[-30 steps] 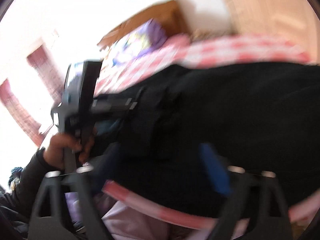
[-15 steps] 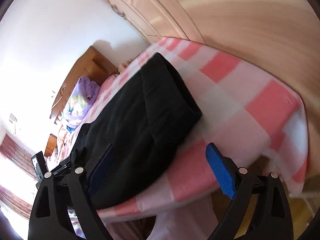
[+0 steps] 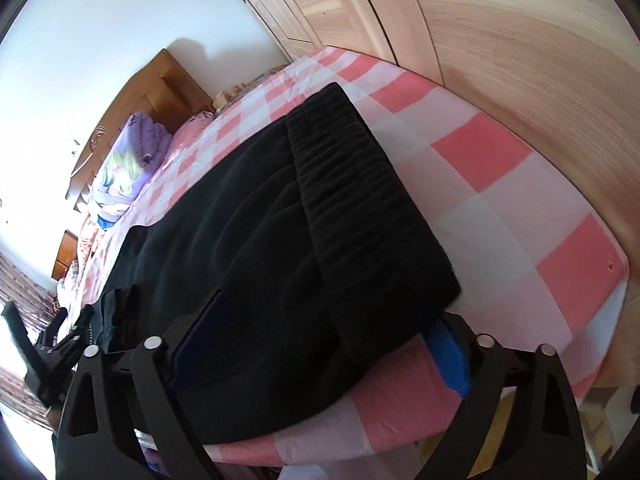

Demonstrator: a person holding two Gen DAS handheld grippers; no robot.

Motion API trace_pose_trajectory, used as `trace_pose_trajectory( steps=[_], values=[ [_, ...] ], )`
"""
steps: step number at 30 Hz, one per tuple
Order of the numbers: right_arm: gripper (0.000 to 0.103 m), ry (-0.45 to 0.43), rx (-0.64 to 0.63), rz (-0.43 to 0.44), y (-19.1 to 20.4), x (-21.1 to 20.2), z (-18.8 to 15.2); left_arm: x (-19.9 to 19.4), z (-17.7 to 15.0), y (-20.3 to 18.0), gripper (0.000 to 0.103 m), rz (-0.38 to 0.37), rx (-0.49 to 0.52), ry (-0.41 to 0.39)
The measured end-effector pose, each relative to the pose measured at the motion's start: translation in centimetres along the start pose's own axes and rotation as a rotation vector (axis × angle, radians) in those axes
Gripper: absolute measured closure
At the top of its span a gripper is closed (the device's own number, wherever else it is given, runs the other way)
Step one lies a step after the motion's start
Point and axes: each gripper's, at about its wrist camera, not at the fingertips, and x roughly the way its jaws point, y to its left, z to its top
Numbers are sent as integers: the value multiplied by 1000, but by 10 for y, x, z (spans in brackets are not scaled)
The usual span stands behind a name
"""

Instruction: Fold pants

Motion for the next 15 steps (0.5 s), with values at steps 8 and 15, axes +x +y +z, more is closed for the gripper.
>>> trace_pose_trajectory(
  steps=[8, 15],
  values=[
    [19, -9, -21, -59, 7, 5, 2, 8, -6, -44, 2, -102, 89, 31],
    [25, -26, 1, -36, 0, 3, 2, 17, -15, -46, 2, -124, 74, 59]
  ],
)
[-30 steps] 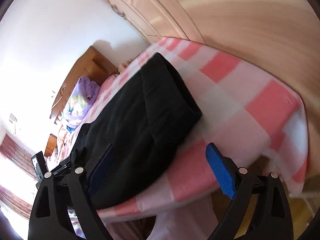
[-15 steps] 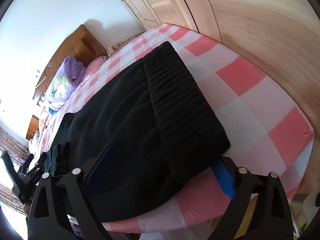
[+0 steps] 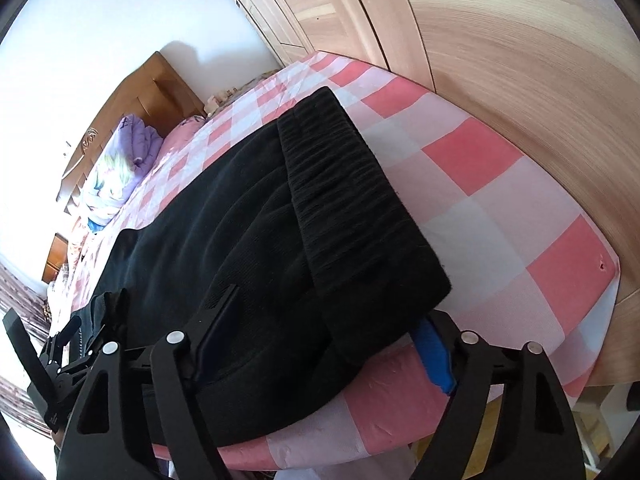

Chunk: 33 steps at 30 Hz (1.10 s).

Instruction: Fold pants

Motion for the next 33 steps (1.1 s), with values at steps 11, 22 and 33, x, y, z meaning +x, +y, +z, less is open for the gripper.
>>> trace_pose_trajectory(
  steps=[11, 22, 33],
  values=[
    [59, -92, 22, 11, -7, -11, -7, 1, 1, -3, 2, -6, 11, 20],
    [68, -340, -151, -50, 34, -42, -33, -27, 130, -58, 2, -554, -54, 124],
    [68, -455, -373, -226, 79, -39, -50, -24, 202, -275, 2, -457, 589, 421]
  ],
)
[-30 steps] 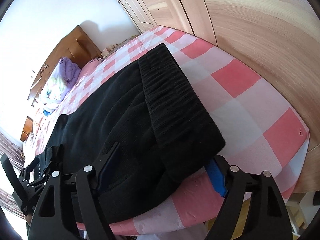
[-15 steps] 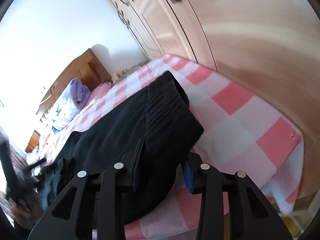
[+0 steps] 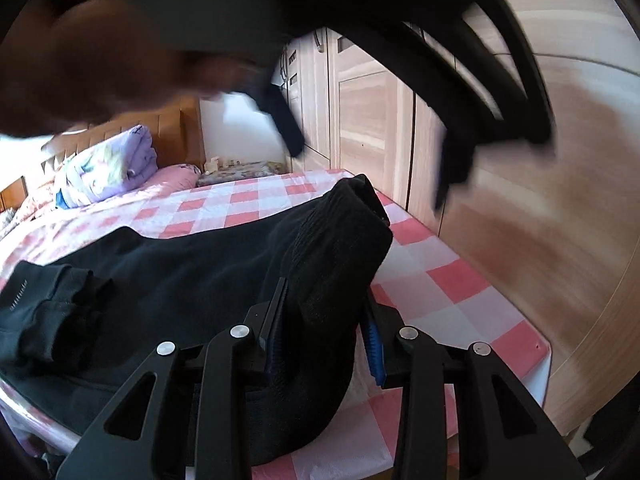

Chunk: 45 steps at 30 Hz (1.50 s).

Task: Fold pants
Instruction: 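Grasp the pants edge with the left gripper and lift it up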

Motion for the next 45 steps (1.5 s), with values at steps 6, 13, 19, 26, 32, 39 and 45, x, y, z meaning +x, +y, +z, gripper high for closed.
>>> trace_pose_trajectory(
  steps=[6, 13, 19, 26, 32, 39, 45],
  values=[
    [68, -8, -8, -1, -1, -3, -3, 71, 13, -16, 2, 237, 103, 266],
    [57, 4, -3, 17, -3, -6, -4, 82, 0, -10, 64, 273, 146, 292],
    [4, 73, 82, 185, -11, -8, -21, 40, -9, 24, 78, 209, 27, 151],
    [4, 187, 131, 380, 32, -3, -27, -40, -45, 63, 80, 109, -82, -2],
    [4, 181, -74, 387, 104, -4, -28, -118, -119, 117, 82, 21, -234, -157],
    [5, 109, -292, 231, 149, -16, -35, -163, -290, 219, 83, -64, -535, -359],
    [4, 93, -347, 212, 165, -19, -39, -86, -438, 291, 83, -180, -827, -408]
  ],
)
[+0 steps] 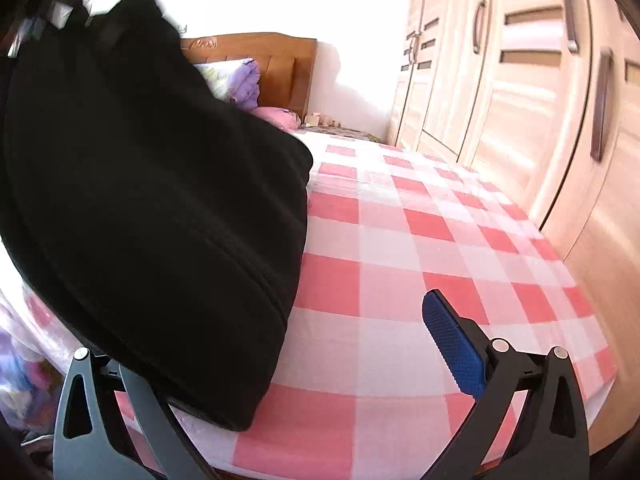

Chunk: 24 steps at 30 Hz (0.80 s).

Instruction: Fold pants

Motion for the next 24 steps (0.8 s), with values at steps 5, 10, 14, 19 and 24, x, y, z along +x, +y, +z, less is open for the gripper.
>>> trace_pose_trajectory(
  steps=[5, 10, 14, 19, 24],
  values=[
    [5, 12, -65, -32, 8, -1, -6, 65, -64, 105, 80, -149, -254, 29],
    [5, 6, -99, -70, 11, 1, -7, 43, -78, 110, 82, -229, -294, -102],
    [4, -40, -96, -95, 12, -4, -2, 9, -86, 96, 87, -205, -266, -180],
    [5, -10, -97, -81, 14, 6, -3, 15, -108, 144, 92, -68, -395, -171],
    [4, -21, -116, -72, 14, -1, -4, 0, -136, 158, 56, -87, -463, -237]
  ],
)
